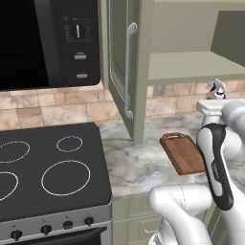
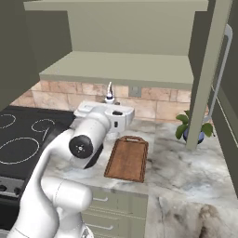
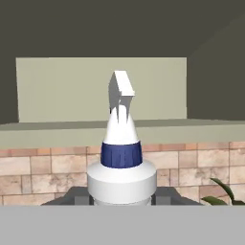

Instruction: Grab the spray bottle from the cabinet, then place it next to the cutting board for sanitizing. Then grab the dish brush from the countertop next to the sink and place it next to the cutting board.

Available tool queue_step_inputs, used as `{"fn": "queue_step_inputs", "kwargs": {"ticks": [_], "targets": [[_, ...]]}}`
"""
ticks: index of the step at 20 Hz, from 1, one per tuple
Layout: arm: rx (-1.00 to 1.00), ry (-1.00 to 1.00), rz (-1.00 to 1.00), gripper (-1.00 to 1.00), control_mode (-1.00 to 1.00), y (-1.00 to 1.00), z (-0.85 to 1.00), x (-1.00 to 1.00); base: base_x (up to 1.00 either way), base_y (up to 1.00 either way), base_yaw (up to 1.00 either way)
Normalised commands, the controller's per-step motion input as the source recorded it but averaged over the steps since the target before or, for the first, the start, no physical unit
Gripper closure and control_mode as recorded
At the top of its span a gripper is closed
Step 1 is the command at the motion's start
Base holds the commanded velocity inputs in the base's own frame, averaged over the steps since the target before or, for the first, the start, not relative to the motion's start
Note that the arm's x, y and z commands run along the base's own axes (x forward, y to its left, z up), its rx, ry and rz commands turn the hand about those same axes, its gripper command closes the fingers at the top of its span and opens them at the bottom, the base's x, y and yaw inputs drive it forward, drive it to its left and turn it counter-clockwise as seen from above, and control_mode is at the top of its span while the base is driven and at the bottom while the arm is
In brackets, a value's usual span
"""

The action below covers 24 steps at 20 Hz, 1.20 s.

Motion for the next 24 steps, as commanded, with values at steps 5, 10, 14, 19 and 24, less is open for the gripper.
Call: {"fn": "queue_step_inputs", "kwargs": {"ticks": [5, 10, 14, 19, 24], "targets": [[0.00, 0.00, 0.00, 1.00, -1.00, -0.37, -0.46, 0.39, 0.00, 0.00, 0.00], [0.00, 0.00, 0.00, 1.00, -1.00, -0.39, -0.33, 0.20, 0.00, 0.00, 0.00], [-0.01, 0.00, 0.00, 1.00, -1.00, -0.45, -0.32, 0.24, 0.00, 0.00, 0.00], [0.00, 0.00, 0.00, 1.00, -1.00, -0.47, -0.33, 0.21, 0.00, 0.00, 0.00], [0.00, 0.00, 0.00, 1.00, -1.00, -0.38, -0.32, 0.14, 0.00, 0.00, 0.00]]}}
